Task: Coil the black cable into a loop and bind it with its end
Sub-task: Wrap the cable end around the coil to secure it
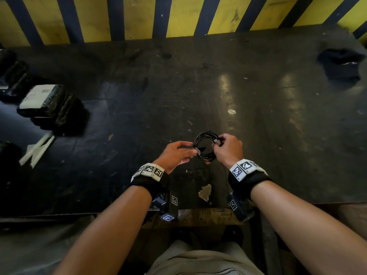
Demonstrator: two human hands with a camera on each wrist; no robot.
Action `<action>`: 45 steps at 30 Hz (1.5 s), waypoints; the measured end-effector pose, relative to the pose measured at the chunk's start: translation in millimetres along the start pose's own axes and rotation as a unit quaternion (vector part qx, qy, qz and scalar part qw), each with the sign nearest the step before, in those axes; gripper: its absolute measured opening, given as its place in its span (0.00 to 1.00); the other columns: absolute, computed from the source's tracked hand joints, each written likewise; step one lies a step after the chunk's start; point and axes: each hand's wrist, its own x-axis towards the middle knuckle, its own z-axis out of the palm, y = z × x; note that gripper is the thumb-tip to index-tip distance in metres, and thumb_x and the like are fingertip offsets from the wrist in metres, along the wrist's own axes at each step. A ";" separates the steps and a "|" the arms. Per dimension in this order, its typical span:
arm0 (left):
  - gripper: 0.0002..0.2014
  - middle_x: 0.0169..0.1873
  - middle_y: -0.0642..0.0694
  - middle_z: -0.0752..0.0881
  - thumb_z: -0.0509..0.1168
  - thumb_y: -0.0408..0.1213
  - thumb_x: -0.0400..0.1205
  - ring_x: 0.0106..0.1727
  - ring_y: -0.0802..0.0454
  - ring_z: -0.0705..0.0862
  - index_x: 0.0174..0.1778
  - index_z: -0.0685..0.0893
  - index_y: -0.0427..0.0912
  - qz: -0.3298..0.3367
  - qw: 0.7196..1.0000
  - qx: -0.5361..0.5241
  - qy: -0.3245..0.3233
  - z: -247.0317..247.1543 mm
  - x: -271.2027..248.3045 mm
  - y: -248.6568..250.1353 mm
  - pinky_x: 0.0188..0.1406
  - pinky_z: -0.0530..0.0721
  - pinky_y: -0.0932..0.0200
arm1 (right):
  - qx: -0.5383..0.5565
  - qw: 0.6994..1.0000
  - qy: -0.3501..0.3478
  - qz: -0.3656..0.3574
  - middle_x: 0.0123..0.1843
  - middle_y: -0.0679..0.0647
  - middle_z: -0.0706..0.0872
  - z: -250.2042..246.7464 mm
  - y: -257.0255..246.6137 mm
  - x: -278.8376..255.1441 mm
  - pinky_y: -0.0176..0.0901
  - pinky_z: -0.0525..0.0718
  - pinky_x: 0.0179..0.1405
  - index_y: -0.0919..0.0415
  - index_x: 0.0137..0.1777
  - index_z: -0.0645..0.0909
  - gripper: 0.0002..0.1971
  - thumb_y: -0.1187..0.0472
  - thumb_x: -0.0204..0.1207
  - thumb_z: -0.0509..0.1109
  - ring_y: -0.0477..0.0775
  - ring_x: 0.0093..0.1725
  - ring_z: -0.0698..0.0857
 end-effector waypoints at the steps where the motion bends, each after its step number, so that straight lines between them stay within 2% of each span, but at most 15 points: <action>1: 0.21 0.62 0.43 0.89 0.75 0.33 0.78 0.64 0.49 0.87 0.68 0.82 0.44 0.002 1.000 0.010 0.006 0.6 -0.4 -0.1 0.59 0.84 0.53 | 0.008 1.000 -0.004 0.005 0.52 0.58 0.95 -0.1 -0.2 -0.5 0.35 0.82 0.48 0.59 0.56 0.89 0.09 0.60 0.77 0.77 0.59 0.53 0.93; 5: 0.18 0.61 0.43 0.90 0.74 0.32 0.80 0.60 0.51 0.89 0.67 0.84 0.40 0.001 0.999 0.017 0.032 4.6 4.6 -2.9 0.55 0.86 0.55 | 0.028 0.999 -0.035 -0.024 0.48 0.54 0.93 3.2 -9.4 -9.2 0.20 0.79 0.35 0.59 0.57 0.89 0.09 0.61 0.78 0.77 0.47 0.38 0.88; 7: 0.15 0.60 0.39 0.90 0.72 0.29 0.81 0.59 0.48 0.90 0.64 0.86 0.38 0.005 0.999 0.005 0.046 7.2 7.9 -3.7 0.59 0.89 0.52 | 0.039 0.997 -0.046 -0.049 0.50 0.53 0.94 10.4 -14.9 -12.7 0.38 0.90 0.48 0.56 0.55 0.89 0.09 0.59 0.76 0.78 0.50 0.46 0.91; 9: 0.15 0.60 0.37 0.90 0.71 0.29 0.82 0.60 0.46 0.91 0.65 0.86 0.36 0.006 0.998 0.003 0.056 7.6 10.2 -3.6 0.65 0.87 0.46 | 0.033 0.997 -0.051 -0.051 0.49 0.52 0.95 15.1 -19.0 -15.4 0.48 0.90 0.57 0.53 0.54 0.89 0.09 0.58 0.75 0.78 0.54 0.53 0.91; 14: 0.27 0.61 0.39 0.89 0.77 0.35 0.77 0.60 0.47 0.91 0.71 0.80 0.36 0.003 0.999 0.004 0.042 3.4 7.4 1.2 0.63 0.88 0.47 | 0.040 0.997 -0.058 -0.010 0.48 0.51 0.94 15.8 -13.3 -12.8 0.57 0.94 0.50 0.49 0.52 0.88 0.08 0.58 0.73 0.78 0.61 0.51 0.93; 16: 0.28 0.63 0.38 0.88 0.77 0.38 0.78 0.61 0.46 0.90 0.73 0.78 0.37 -0.011 1.000 -0.019 0.013 3.0 4.0 4.8 0.59 0.90 0.52 | 0.028 0.998 -0.050 -0.004 0.50 0.54 0.95 12.3 -10.2 -11.9 0.46 0.92 0.55 0.53 0.55 0.89 0.10 0.58 0.74 0.78 0.59 0.52 0.93; 17: 0.28 0.64 0.37 0.87 0.75 0.41 0.79 0.62 0.46 0.89 0.74 0.77 0.37 -0.025 0.999 -0.028 -0.004 2.7 2.4 6.2 0.57 0.90 0.54 | 0.024 0.999 -0.045 -0.002 0.51 0.56 0.95 10.9 -8.0 -10.4 0.35 0.88 0.51 0.56 0.56 0.90 0.10 0.59 0.75 0.78 0.57 0.51 0.92; 19: 0.22 0.66 0.36 0.86 0.69 0.40 0.84 0.64 0.43 0.88 0.73 0.78 0.37 -0.050 0.997 -0.054 -0.033 1.3 0.2 7.9 0.57 0.89 0.53 | 0.032 0.998 -0.045 0.004 0.53 0.60 0.94 5.8 -5.3 -9.5 0.15 0.76 0.30 0.61 0.59 0.89 0.11 0.62 0.77 0.77 0.51 0.39 0.88; 21: 0.20 0.67 0.35 0.85 0.62 0.28 0.85 0.65 0.42 0.88 0.74 0.76 0.37 -0.062 0.994 -0.072 -0.052 -2.5 -1.7 6.4 0.56 0.89 0.52 | 0.044 0.998 -0.050 0.005 0.55 0.63 0.93 4.4 -2.0 -9.4 0.15 0.69 0.16 0.65 0.60 0.88 0.12 0.65 0.79 0.76 0.42 0.30 0.80; 23: 0.25 0.67 0.36 0.85 0.61 0.22 0.84 0.64 0.42 0.89 0.78 0.73 0.39 -0.071 0.993 -0.068 -0.062 -7.3 -1.7 3.6 0.57 0.89 0.51 | 0.040 0.997 -0.058 -0.006 0.56 0.63 0.92 3.6 0.1 -10.1 0.16 0.68 0.15 0.66 0.61 0.88 0.12 0.65 0.79 0.76 0.36 0.29 0.76; 25: 0.27 0.67 0.38 0.87 0.65 0.23 0.84 0.65 0.44 0.89 0.79 0.72 0.41 -0.070 0.993 -0.056 -0.071 -9.3 -3.1 2.0 0.63 0.87 0.48 | 0.027 0.998 -0.059 -0.009 0.55 0.61 0.92 6.1 2.7 -8.3 0.16 0.70 0.19 0.65 0.62 0.88 0.12 0.64 0.79 0.76 0.38 0.31 0.79; 27: 0.27 0.66 0.39 0.87 0.65 0.22 0.84 0.65 0.43 0.88 0.79 0.73 0.43 -0.069 0.993 -0.060 -0.068 -11.0 -2.9 0.2 0.68 0.85 0.46 | 0.006 0.999 -0.050 -0.009 0.56 0.58 0.93 6.8 0.1 -9.7 0.22 0.76 0.32 0.61 0.61 0.88 0.12 0.62 0.79 0.77 0.47 0.40 0.87; 33: 0.26 0.65 0.39 0.88 0.68 0.23 0.81 0.65 0.43 0.88 0.75 0.76 0.43 -0.064 0.993 -0.068 -0.068 -14.3 -2.7 -4.2 0.66 0.86 0.48 | 0.003 0.998 -0.055 -0.002 0.54 0.56 0.94 10.6 -0.2 -14.2 0.36 0.81 0.47 0.59 0.60 0.89 0.12 0.60 0.78 0.78 0.55 0.54 0.92; 40: 0.25 0.62 0.36 0.88 0.72 0.23 0.79 0.61 0.43 0.90 0.73 0.78 0.36 -0.038 0.999 0.005 0.011 -5.8 5.8 -1.1 0.53 0.91 0.54 | 0.015 0.998 -0.066 -0.013 0.54 0.54 0.94 12.0 -2.6 -14.7 0.35 0.80 0.50 0.59 0.60 0.89 0.13 0.59 0.76 0.80 0.51 0.53 0.91; 45: 0.24 0.58 0.37 0.90 0.74 0.25 0.78 0.59 0.44 0.90 0.70 0.80 0.35 -0.013 0.995 0.076 0.071 2.8 16.2 -0.8 0.62 0.89 0.44 | 0.022 0.997 -0.078 -0.002 0.50 0.52 0.95 14.1 -4.6 -8.2 0.49 0.93 0.54 0.54 0.56 0.90 0.13 0.56 0.72 0.82 0.54 0.49 0.93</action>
